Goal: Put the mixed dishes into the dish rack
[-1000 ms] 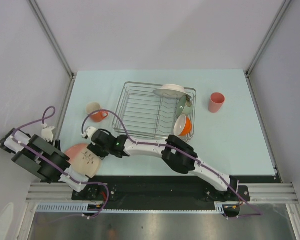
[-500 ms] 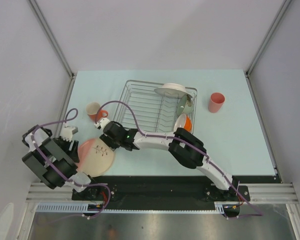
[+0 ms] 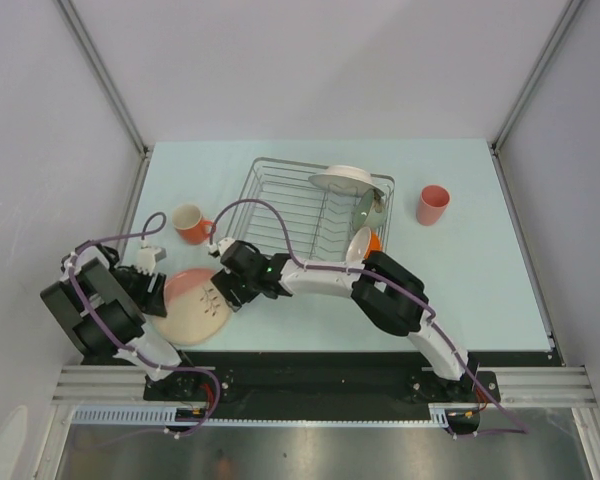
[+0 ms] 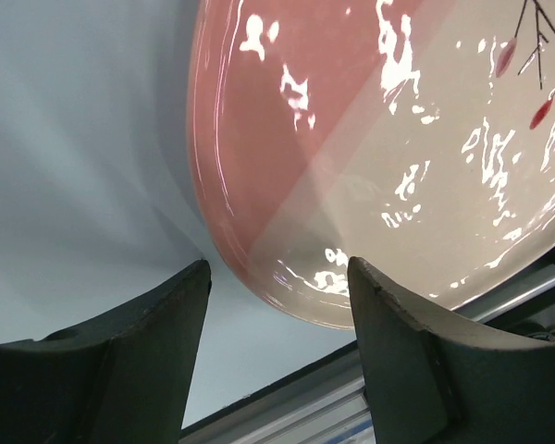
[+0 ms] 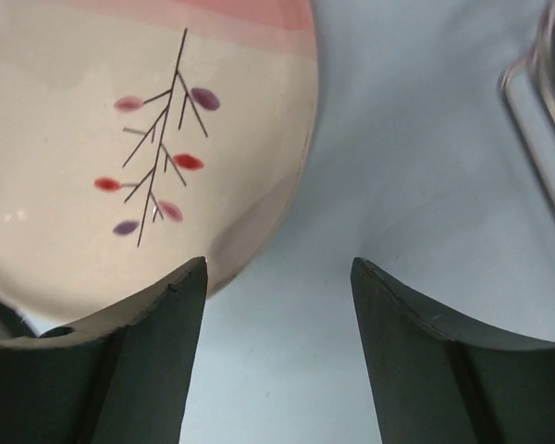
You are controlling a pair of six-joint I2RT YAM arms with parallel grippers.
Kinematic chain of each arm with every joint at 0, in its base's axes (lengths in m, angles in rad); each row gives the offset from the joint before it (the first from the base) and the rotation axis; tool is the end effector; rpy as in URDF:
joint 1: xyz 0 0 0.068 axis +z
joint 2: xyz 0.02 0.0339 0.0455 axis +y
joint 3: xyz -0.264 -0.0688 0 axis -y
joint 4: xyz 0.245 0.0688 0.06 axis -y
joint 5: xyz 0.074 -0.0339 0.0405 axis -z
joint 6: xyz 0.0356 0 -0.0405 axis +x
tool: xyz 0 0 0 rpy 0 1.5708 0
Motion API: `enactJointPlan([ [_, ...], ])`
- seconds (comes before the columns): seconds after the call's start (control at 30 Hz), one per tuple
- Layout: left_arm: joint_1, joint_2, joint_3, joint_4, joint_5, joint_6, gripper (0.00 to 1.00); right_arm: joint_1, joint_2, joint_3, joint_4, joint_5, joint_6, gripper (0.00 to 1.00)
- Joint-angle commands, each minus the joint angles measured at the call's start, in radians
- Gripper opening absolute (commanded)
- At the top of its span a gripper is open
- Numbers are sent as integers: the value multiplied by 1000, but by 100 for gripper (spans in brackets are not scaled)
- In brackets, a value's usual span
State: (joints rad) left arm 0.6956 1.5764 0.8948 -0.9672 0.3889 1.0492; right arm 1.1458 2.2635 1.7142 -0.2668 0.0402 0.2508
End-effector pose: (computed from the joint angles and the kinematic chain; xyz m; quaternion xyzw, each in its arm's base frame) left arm 0.1938 0.1442 0.1631 0.1650 0.9665 -0.1534 0.1233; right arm 0.2091 0.4585 0.1601 -0.3955 0.8411 0.2225 0.2942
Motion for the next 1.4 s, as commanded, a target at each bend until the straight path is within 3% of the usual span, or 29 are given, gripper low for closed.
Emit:
enactJointPlan([
  [0.0,-39,39,-19,48,4,-29,68,-55,-35,-77,-95,-170,131,73],
  [0.2,-88,34,-42,73,4,-46,68,-67,-9,-88,-36,-259,202,82],
  [0.67,-220,39,-100,148,45,-121,67,-23,59,24,-35,-276,217,93],
  [1.03,-337,51,-114,197,94,-189,67,-18,84,36,55,-370,268,89],
  [1.37,-354,-22,-91,99,152,-190,65,-11,-41,-91,308,-384,281,78],
])
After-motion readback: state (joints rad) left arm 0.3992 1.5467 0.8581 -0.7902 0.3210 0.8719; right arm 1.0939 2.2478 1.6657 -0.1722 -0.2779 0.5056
